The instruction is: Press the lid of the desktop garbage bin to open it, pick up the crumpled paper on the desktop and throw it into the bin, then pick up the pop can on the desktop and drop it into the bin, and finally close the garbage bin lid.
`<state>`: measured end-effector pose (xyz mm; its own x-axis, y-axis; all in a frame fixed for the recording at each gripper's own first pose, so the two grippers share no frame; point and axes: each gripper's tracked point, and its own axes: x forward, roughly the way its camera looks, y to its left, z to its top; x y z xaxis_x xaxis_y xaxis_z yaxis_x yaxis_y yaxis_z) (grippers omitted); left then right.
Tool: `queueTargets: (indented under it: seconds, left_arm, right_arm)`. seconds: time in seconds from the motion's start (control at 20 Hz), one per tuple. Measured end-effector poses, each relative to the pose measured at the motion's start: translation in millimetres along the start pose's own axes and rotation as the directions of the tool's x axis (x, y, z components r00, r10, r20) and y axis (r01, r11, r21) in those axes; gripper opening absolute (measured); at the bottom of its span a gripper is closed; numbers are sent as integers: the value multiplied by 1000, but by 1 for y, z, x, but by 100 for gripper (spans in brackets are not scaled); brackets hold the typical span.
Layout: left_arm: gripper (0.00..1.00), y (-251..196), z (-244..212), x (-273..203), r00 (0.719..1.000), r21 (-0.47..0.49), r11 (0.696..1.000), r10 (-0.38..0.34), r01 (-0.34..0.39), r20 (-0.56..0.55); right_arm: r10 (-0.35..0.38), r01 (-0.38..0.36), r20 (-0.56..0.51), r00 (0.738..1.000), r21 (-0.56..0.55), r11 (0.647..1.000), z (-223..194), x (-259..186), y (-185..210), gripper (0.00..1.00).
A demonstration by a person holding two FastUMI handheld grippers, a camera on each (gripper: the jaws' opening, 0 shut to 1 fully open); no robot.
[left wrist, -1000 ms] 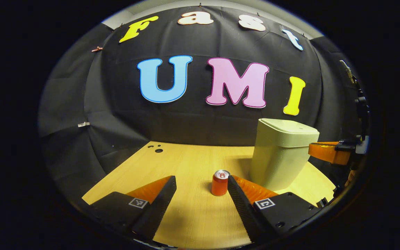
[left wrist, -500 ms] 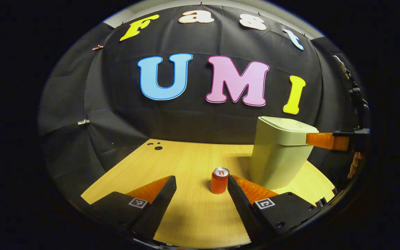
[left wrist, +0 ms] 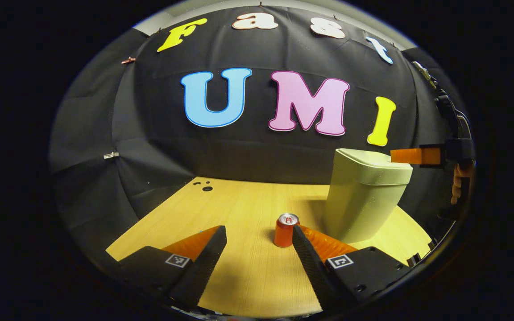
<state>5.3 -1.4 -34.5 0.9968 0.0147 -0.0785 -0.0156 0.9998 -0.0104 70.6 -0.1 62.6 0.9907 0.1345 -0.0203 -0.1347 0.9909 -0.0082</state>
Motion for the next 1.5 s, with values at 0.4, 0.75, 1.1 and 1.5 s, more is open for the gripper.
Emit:
queueTargets:
  seconds: [0.4, 0.75, 1.1, 1.5]
  left_arm:
    - [96, 7, -2, -3, 999, -2, 999, 40, -40, -8]
    - [96, 9, -5, -4, 998, -8, 998, 68, -68, -15]
    - [96, 10, -9, -5, 996, 1, 996, 84, -84, -22]
    - [96, 7, -10, -7, 997, -9, 997, 76, -76, -20]
  right_arm:
    - [-78, 78, -6, 997, 5, 997, -2, 29, -38, 5]
    - [-103, 105, -37, 994, 47, 993, -10, 43, -54, 5]
    - [-118, 119, -39, 992, 19, 993, -14, 43, -54, 5]
    - [-129, 129, 2, 992, 28, 991, -5, 42, -55, 5]
